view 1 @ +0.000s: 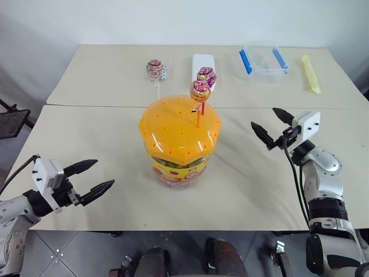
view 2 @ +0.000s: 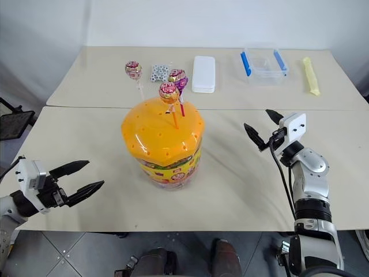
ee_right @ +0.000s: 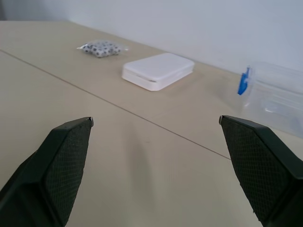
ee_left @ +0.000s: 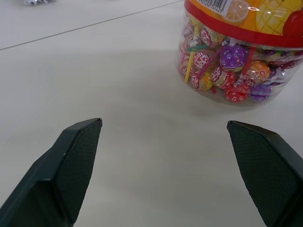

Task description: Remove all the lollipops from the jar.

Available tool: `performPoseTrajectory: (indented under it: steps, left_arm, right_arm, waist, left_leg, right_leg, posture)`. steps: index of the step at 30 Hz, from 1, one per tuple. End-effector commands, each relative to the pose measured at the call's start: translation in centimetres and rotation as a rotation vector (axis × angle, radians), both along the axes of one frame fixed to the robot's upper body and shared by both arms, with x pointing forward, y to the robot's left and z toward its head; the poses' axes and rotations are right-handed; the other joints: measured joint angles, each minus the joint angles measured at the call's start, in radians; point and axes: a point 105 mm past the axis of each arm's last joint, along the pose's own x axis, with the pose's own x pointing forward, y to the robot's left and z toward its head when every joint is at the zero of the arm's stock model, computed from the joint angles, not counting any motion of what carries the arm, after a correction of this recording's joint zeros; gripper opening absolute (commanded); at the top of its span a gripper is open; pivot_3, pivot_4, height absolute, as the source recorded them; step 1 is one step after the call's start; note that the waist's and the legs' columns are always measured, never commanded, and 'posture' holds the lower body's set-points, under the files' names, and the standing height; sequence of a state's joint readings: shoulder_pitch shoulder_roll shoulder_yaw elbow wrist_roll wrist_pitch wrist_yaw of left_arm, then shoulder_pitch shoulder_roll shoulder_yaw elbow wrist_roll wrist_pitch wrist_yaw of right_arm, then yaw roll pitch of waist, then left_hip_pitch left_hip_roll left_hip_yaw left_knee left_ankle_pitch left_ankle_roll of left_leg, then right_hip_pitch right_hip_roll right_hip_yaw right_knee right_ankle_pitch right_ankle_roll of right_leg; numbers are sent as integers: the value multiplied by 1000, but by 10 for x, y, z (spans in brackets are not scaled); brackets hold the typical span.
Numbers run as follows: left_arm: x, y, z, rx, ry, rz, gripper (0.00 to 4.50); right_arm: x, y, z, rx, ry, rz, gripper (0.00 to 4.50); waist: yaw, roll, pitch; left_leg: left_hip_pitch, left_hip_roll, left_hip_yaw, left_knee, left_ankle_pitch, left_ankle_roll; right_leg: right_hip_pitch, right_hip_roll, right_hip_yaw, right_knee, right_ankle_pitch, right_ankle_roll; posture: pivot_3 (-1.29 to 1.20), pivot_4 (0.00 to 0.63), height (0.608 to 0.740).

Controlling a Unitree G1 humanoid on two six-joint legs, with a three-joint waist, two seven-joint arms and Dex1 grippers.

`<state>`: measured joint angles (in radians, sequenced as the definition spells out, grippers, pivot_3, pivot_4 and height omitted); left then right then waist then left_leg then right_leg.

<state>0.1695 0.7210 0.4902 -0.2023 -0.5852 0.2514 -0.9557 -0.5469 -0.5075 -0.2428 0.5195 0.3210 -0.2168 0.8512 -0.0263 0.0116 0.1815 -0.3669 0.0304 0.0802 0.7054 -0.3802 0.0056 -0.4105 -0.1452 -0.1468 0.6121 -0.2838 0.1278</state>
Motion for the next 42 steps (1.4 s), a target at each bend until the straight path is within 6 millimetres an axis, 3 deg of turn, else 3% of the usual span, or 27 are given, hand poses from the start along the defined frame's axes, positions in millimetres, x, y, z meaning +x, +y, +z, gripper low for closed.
performPoseTrajectory:
  steps: [1, 6, 10, 14, 20, 21, 26, 28, 30, 35, 39, 42]
  left_arm:
    - [-4, -8, 11, 12, -29, -50, 4500]
    - [7, -3, 41, -129, -79, -58, 4500]
    - [8, -1, 79, -313, -85, -186, 4500]
    - [14, -7, 108, -412, -89, -316, 4500]
    - [34, -19, 135, -476, -113, -446, 4500]
    - [37, -19, 136, -478, -113, -453, 4500]
    - [85, -64, 153, -502, -159, -579, 4500]
    - [103, -103, 156, -459, -162, -690, 4500]
    - [109, -121, 159, -439, -173, -745, 4500]
    - [109, -134, 151, -416, -119, -826, 4500]
    - [111, -140, 153, -436, -95, -845, 3683]
    - [111, -142, 153, -441, -81, -859, 2731]
  right_arm:
    - [-19, -3, 22, -10, -62, 88, 4474]
    - [-69, -6, 51, 29, -62, 257, 4474]
    - [-109, -9, 70, 96, -94, 335, 4474]
    - [-146, 8, 88, 143, -134, 443, 4474]
    - [-178, 23, 109, 185, -232, 509, 4474]
    - [-181, 24, 111, 195, -240, 518, 4474]
    - [-189, 30, 106, 228, -240, 465, 4474]
    - [-189, 28, 106, 320, -243, 438, 4474]
    - [-189, 30, 104, 337, -244, 436, 4474]
    - [-192, 35, 101, 341, -251, 432, 4474]
    - [-192, 35, 97, 331, -243, 418, 4500]
    - [-192, 36, 97, 330, -243, 425, 4500]
  waist:
    - [2, 0, 0]
    - [26, 1, 1]
    - [33, 1, 1]
    - [33, 1, 1]
    - [38, 0, 1]
    - [40, 0, 1]
    - [67, -3, 1]
    - [72, -5, 1]
    - [75, -8, 0]
    - [39, -8, 0]
    - [36, -8, 0]
    - [42, -9, 1]
  left_leg:
    - [0, 0, 0, 0, 0, 0]
    - [-1, 0, -1, 0, 0, 0]
    - [0, 0, -1, 2, 0, 0]
    - [1, 0, 0, 2, 0, 0]
    - [2, -1, 2, 2, 0, 0]
    - [2, -1, 2, 2, 0, 0]
    - [2, -2, 2, 5, 0, 0]
    - [-1, -2, 2, 8, 0, 0]
    - [-2, -2, 3, 10, 0, 1]
    - [1, 0, 10, 3, -1, 1]
    - [4, 0, 11, 1, -1, 1]
    - [4, 0, 11, 2, -1, 1]
  right_leg:
    - [0, 0, 0, 0, 0, 0]
    - [0, 0, 0, -1, 0, 0]
    - [1, 0, 0, 0, 0, 0]
    - [1, 0, 2, 0, 0, 0]
    - [1, 1, 3, 1, 0, 0]
    - [1, 1, 3, 1, 0, 0]
    - [1, 2, 4, 2, 0, 1]
    - [1, 3, 4, 1, 1, 2]
    - [1, 4, 5, -1, 1, 3]
    - [-2, 6, 11, -1, 2, 3]
    - [-2, 6, 12, 0, 2, 3]
    - [-2, 6, 14, -1, 2, 3]
  posture:
    - [0, 150, 740]
    - [0, 150, 740]
    - [0, 150, 740]
    - [0, 150, 740]
    - [0, 150, 740]
    - [0, 150, 740]
    - [0, 150, 740]
    - [0, 150, 740]
    - [0, 150, 740]
    - [0, 150, 740]
    - [0, 150, 740]
    - [0, 150, 740]
